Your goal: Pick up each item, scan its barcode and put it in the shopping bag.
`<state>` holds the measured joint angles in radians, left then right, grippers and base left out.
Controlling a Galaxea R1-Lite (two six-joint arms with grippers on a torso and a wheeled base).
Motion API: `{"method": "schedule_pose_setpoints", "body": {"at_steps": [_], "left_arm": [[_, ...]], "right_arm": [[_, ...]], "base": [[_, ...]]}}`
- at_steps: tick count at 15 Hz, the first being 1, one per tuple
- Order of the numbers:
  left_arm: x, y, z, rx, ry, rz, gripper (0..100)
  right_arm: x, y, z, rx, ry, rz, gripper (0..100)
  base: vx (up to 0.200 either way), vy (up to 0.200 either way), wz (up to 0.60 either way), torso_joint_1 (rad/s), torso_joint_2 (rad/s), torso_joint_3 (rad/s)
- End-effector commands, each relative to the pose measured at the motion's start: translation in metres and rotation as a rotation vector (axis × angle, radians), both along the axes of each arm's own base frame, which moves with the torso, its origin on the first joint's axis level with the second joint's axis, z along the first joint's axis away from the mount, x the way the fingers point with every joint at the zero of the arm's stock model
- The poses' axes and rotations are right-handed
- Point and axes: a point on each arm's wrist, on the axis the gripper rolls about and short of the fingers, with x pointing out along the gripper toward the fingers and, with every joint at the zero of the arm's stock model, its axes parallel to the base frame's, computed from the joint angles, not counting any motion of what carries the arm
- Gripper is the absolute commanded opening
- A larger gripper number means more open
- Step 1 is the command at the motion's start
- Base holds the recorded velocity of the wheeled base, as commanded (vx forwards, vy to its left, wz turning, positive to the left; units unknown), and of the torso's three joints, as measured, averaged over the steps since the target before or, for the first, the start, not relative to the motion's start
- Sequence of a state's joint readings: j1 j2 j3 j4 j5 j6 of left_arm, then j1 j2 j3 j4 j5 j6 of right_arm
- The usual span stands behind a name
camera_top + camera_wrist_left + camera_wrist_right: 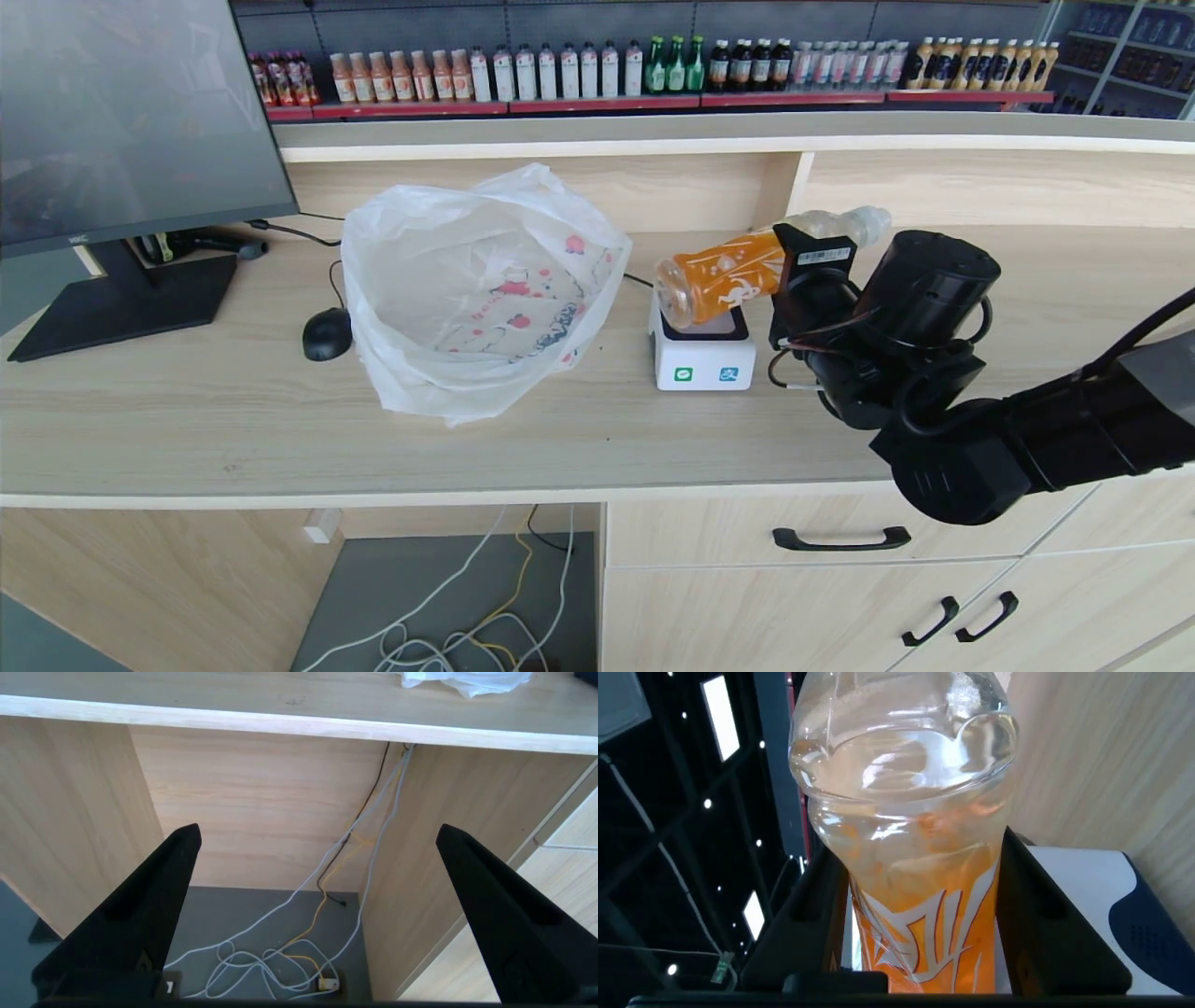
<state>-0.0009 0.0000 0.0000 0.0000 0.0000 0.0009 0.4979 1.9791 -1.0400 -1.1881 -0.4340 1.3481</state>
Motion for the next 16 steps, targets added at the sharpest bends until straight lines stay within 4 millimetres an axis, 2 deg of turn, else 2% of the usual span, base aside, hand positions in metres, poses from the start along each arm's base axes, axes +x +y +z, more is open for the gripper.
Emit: {"method": "schedule_pose_setpoints", "body": {"at_steps": [1, 3, 4, 6, 9, 11, 13, 16], "left_arm": [[0.000, 0.000, 0.000, 0.001, 0.000, -0.001, 100], [0.000, 0.000, 0.000, 0.001, 0.000, -0.001, 100], [0.000, 0.000, 0.000, -0.001, 0.000, -0.001, 100], [0.000, 0.000, 0.000, -0.001, 0.000, -0.001, 100], [0.000, 0.000, 0.000, 0.001, 0.000, -0.001, 100], [0.000, 0.000, 0.000, 0.001, 0.000, -0.001, 100], [0.000, 0.000, 0.000, -0.001, 0.000, -0.001, 100], [0.000, 0.000, 0.000, 0.001, 0.000, 0.001, 100]], "right_arm": [[-0.001, -0.001, 0.002, 0.005, -0.005, -0.001, 0], [-0.002, -0.001, 0.005, 0.009, -0.013, -0.001, 0], [-0.004, -0.003, 0.018, 0.013, -0.050, 0.002, 0], [-0.004, -0.005, 0.063, -0.036, -0.199, 0.042, 0], [-0.020, -0.006, 0.127, -0.177, -0.355, 0.164, 0], [-0.024, -0.007, 0.156, -0.283, -0.427, 0.159, 0], [-0.034, -0.004, 0.168, -0.428, -0.509, 0.157, 0], [-0.048, 0.006, 0.173, -0.642, -0.587, 0.087, 0]], "base": [[0.000, 0.000, 0.00, 0.000, 0.00, 0.000], [0.000, 0.000, 0.00, 0.000, 0.00, 0.000], [0.000, 0.000, 0.00, 0.000, 0.00, 0.000], [0.000, 0.000, 0.00, 0.000, 0.00, 0.000], [0.000, 0.000, 0.00, 0.000, 0.00, 0.000], [0.000, 0.000, 0.00, 0.000, 0.00, 0.000], [0.000, 0.000, 0.00, 0.000, 0.00, 0.000], [0.000, 0.000, 0.00, 0.000, 0.00, 0.000]]}}
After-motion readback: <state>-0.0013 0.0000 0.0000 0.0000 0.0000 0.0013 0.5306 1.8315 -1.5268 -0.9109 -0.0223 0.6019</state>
